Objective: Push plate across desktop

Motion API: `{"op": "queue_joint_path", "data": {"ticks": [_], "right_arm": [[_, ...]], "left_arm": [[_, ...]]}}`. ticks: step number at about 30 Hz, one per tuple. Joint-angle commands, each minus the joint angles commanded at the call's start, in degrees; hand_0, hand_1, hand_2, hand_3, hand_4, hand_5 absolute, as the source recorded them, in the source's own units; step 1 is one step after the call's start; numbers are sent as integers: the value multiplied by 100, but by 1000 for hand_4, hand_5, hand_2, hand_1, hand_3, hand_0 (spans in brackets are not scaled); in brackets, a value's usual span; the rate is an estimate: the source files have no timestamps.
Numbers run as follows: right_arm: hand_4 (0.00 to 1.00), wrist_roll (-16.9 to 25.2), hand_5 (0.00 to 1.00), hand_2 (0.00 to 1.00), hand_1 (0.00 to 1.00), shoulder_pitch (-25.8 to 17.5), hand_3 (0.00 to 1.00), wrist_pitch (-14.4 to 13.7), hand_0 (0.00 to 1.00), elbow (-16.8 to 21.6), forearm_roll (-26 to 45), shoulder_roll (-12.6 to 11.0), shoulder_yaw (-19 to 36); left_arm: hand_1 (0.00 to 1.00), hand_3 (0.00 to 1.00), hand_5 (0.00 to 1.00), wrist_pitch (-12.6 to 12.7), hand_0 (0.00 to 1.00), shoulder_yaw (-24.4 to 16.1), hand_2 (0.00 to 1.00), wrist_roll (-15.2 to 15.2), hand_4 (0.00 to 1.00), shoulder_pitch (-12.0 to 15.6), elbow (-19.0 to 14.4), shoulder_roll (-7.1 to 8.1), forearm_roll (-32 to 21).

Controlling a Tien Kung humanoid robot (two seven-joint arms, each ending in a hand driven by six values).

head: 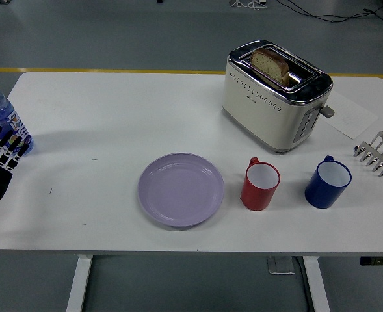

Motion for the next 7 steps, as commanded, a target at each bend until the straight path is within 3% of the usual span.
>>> {"op": "queue_joint_path", "data": {"ticks": [7], "right_arm": [[461, -7, 354, 664, 576, 26, 608, 1, 625, 0, -9, 1, 2]], "left_arm": [[659, 643, 998, 4, 600, -40, 664, 2, 503, -24, 7, -16, 5]]}}
